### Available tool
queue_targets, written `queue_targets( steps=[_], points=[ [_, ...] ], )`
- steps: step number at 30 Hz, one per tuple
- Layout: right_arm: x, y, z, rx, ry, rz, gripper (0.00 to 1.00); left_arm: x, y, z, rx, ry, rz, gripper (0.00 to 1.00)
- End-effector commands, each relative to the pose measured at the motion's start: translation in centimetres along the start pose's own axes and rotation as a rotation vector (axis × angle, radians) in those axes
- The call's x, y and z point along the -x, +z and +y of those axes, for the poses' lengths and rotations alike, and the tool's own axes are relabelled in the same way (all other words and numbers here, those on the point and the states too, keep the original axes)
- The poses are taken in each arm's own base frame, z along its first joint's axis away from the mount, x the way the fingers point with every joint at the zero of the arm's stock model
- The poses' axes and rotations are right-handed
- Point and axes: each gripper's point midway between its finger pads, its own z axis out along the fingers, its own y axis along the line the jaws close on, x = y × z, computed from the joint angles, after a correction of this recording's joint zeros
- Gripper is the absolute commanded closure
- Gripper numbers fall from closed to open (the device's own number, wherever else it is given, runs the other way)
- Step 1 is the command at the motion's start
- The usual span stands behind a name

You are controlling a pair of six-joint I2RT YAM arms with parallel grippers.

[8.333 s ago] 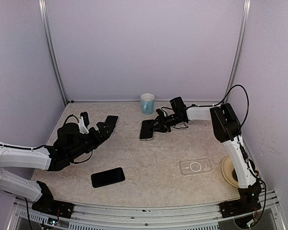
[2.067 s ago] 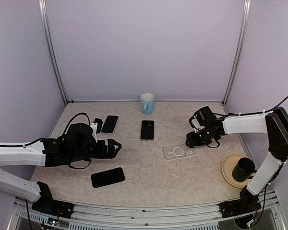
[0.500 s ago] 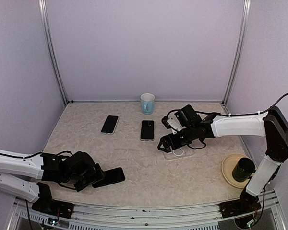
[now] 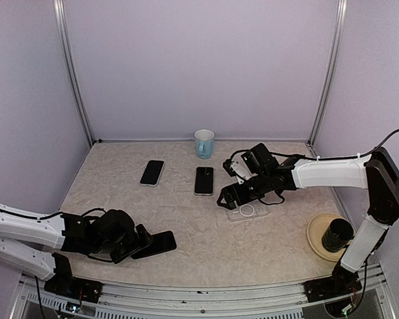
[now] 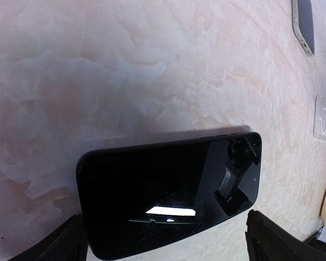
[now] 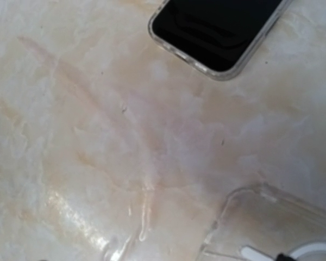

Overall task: Put the phone into the phone case
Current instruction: Move the phone to the center of the board.

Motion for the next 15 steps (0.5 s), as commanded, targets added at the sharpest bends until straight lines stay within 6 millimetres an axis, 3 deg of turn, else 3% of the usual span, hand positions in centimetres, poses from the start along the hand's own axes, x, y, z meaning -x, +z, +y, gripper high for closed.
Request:
queue_targets(
  steps=[1, 15],
  points=[
    [0.2, 0.4, 0.8, 0.021, -0.006, 0.003, 0.12, -1.1, 0.8, 0.6, 0.007, 0.036, 0.04, 0.01],
    [0.1, 0.5, 0.6, 0.014, -0.009, 0.007, 0.11, -0.7, 1.7, -2.4, -0.029, 0.114, 0.024, 0.01]
  ],
)
